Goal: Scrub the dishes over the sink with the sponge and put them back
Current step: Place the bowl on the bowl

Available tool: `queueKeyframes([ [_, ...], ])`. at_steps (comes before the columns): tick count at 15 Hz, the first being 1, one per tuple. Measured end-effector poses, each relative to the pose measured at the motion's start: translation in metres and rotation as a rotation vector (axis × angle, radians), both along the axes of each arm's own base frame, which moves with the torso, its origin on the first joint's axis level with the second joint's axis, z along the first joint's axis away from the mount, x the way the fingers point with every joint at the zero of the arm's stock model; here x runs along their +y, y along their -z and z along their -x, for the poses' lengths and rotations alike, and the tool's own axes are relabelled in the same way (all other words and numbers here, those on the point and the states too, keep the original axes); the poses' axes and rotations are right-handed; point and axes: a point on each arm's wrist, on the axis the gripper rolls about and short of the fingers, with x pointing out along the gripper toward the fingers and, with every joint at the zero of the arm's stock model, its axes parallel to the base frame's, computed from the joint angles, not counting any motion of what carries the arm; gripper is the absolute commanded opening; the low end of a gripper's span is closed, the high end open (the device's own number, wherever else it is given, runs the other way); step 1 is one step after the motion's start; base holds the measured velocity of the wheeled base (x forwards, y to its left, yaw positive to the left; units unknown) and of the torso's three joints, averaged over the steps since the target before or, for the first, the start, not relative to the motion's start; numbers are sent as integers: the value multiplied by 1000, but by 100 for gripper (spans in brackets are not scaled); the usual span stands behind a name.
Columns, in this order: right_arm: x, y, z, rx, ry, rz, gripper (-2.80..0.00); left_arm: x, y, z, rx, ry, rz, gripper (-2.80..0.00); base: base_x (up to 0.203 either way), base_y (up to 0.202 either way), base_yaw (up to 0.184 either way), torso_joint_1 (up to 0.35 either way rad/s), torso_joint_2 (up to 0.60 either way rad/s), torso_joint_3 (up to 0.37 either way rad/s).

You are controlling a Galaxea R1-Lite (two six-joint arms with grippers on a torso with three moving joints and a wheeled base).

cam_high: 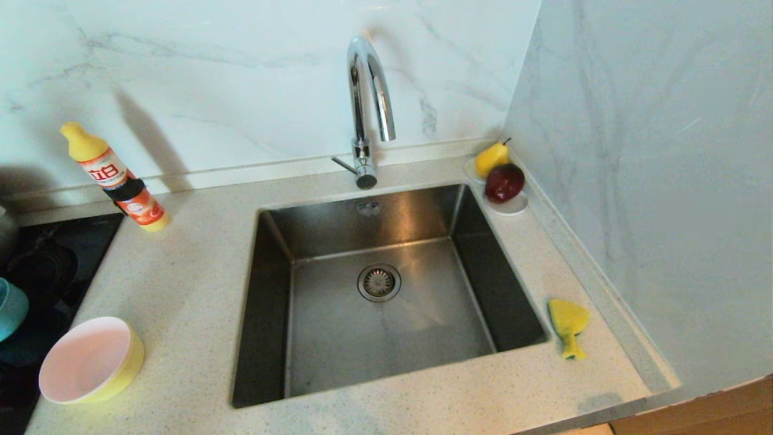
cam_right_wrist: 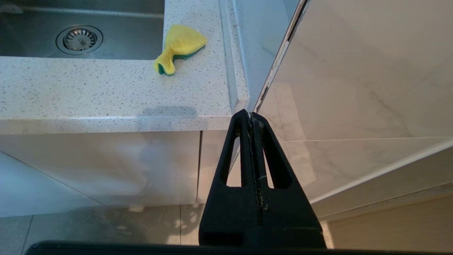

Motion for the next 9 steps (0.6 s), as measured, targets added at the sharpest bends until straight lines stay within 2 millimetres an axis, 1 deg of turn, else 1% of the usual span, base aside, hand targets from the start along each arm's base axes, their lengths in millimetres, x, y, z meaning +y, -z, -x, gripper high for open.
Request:
queueKeyframes([
  [3,0,0,0,0,0,0,-280,-4,-7,3,-1,7,5,-280,0,0,0,0,0,0],
  [5,0,0,0,0,0,0,-280,-14,-20,8,-13,47,22,-280,0,0,0,0,0,0],
  [7,0,0,0,0,0,0,-280,-30,-37,16,-36,121,46,-280,0,0,0,0,0,0],
  [9,0,0,0,0,0,0,-280,-52,-51,16,-27,217,45,-280,0,0,0,0,0,0],
])
